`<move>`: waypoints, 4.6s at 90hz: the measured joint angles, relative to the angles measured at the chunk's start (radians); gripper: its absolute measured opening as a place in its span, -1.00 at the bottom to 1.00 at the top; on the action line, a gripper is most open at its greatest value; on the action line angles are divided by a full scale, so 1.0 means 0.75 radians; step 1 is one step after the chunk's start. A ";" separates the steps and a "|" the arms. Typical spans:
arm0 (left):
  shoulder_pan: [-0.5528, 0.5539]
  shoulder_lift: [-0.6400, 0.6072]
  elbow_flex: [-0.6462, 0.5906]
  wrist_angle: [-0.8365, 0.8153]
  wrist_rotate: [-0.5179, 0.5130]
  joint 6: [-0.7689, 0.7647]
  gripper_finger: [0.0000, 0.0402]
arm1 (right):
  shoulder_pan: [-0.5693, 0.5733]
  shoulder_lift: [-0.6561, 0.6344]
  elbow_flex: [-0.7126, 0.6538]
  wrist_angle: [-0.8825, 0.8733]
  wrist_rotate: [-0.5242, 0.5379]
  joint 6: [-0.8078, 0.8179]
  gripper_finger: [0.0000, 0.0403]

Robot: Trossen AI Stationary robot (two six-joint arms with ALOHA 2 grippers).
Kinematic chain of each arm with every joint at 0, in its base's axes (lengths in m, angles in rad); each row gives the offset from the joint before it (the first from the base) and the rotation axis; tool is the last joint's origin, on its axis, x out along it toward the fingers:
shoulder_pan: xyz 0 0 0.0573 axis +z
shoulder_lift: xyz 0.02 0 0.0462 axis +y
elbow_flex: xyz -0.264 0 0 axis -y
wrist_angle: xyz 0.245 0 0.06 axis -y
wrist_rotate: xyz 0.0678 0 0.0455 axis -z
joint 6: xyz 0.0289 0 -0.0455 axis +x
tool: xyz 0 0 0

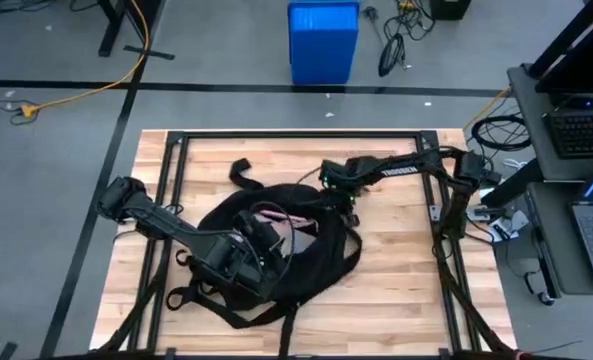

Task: Unpack backpack
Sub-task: Close the black backpack

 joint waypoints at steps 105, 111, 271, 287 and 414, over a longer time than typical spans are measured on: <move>-0.082 0.000 0.000 -0.029 0.148 0.087 0.23 | 0.526 -0.582 0.000 -0.498 0.681 1.246 -1.00; -0.113 0.000 0.000 -0.028 0.177 0.026 0.23 | 0.553 -0.582 0.000 -0.500 0.661 1.245 -1.00; -0.120 0.260 0.038 -0.445 -0.103 -0.288 0.23 | 1.210 -0.550 0.001 0.020 0.705 1.796 -0.98; -0.170 0.164 0.129 -0.445 -0.113 -0.281 0.23 | 1.166 -0.550 0.002 0.054 0.778 1.665 -0.69; -0.157 0.444 0.129 -0.140 0.192 -0.254 0.23 | 1.074 -0.566 -0.142 -0.295 1.043 1.830 0.10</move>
